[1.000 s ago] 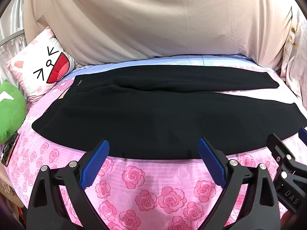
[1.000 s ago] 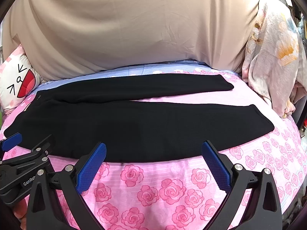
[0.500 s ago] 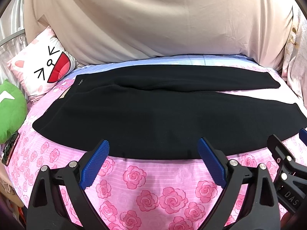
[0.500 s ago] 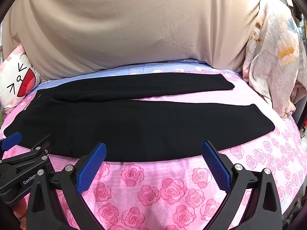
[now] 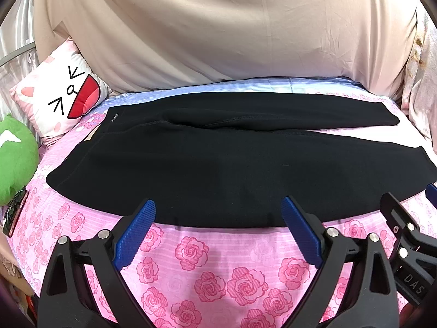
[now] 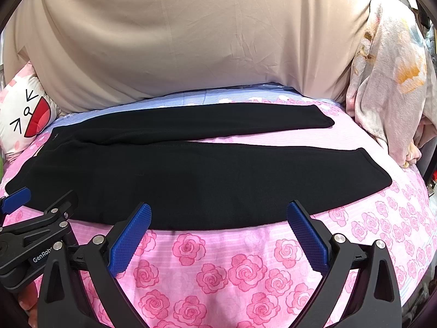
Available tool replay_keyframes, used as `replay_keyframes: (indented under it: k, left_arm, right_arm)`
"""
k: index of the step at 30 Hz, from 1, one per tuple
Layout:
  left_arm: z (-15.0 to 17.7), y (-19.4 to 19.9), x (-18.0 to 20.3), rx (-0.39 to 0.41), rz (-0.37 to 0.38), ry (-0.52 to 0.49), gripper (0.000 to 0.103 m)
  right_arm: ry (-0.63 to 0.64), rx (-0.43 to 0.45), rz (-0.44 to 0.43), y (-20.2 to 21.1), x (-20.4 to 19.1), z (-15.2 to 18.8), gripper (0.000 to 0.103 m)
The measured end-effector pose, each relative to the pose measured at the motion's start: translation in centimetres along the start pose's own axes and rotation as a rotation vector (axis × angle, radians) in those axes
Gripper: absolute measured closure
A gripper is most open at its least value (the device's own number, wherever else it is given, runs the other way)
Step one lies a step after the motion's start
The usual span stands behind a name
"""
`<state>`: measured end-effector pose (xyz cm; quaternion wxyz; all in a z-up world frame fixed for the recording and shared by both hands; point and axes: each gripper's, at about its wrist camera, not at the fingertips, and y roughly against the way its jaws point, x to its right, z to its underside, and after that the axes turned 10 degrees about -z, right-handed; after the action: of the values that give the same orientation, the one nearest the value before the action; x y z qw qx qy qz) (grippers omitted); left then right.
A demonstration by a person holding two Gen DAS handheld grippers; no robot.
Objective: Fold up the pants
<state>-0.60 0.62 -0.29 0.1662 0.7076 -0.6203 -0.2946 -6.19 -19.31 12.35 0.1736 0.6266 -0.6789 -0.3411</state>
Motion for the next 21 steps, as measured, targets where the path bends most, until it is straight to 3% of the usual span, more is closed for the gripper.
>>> replay_keyframes:
  k: [21]
  left_arm:
    - [-0.7,-0.6,-0.3,-0.004,0.003,-0.001,0.009]
  right_arm:
    - [-0.011,-0.011,-0.014,-1.1,1.2,-0.4,0.005]
